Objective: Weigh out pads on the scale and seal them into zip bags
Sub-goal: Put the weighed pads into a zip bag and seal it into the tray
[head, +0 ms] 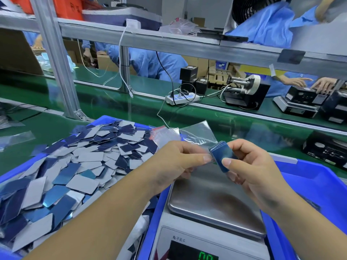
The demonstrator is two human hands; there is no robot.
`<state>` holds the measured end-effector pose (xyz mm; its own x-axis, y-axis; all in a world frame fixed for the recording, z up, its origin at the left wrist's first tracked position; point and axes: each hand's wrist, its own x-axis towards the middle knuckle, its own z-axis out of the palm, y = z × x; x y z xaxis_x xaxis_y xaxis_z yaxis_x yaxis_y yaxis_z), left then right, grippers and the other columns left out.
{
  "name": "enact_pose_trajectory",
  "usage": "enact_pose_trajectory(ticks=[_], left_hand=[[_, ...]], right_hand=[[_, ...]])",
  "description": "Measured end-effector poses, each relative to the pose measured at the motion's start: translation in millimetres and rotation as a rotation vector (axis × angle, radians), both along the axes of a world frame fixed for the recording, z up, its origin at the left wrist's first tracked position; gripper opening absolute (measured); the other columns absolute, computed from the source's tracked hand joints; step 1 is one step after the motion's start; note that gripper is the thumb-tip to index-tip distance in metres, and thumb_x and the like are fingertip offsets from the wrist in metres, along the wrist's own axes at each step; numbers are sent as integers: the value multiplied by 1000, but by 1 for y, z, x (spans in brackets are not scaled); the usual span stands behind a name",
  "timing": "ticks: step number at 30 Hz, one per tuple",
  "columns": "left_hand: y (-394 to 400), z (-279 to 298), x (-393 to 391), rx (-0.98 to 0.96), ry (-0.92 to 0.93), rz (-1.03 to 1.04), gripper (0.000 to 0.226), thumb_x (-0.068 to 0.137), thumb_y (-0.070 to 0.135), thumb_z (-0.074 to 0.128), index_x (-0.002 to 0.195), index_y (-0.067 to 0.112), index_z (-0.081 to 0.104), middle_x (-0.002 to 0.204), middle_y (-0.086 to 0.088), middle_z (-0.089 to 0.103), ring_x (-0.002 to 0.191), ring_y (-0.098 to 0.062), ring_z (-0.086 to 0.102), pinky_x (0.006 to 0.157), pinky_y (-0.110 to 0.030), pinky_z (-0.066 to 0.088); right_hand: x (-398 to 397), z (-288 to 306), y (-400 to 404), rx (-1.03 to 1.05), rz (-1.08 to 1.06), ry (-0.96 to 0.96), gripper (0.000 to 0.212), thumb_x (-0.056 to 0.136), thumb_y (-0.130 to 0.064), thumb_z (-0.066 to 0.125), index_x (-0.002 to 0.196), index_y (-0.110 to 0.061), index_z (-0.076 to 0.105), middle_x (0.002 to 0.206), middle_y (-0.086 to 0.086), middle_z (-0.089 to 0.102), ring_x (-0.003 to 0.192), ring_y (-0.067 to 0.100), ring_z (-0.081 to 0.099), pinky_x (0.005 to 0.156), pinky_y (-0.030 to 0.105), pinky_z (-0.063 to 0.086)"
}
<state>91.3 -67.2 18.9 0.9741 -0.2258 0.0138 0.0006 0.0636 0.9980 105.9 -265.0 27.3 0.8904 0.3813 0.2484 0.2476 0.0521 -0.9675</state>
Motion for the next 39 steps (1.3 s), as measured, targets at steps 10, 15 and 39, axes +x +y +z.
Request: enact_pose_trajectory(ticks=[10,15,39], left_hand=[[8,-4,0,239,-15,-76,17,87,21,72,71,26,74,59,8,55,54,-6,47,54,-18,36],[11,-3,4,162,103,44,13,93,9,66,81,6,72,58,5,55,49,-5,40,43,-14,28],[10,-10,7,37,122,76,42,94,11,67,53,21,68,56,3,48,44,-6,27,39,-16,20]], right_hand=[[0,-2,0,-125,31,-46,17,73,-10,67,80,-24,71,65,-4,64,48,8,45,46,19,39],[4,-4,2,-167,-62,24,13,72,-13,70,85,-15,68,66,7,61,46,18,44,47,26,38],[3,-4,1,-294,-53,5,14,70,-22,68,83,-25,69,65,0,64,47,17,48,48,23,43]])
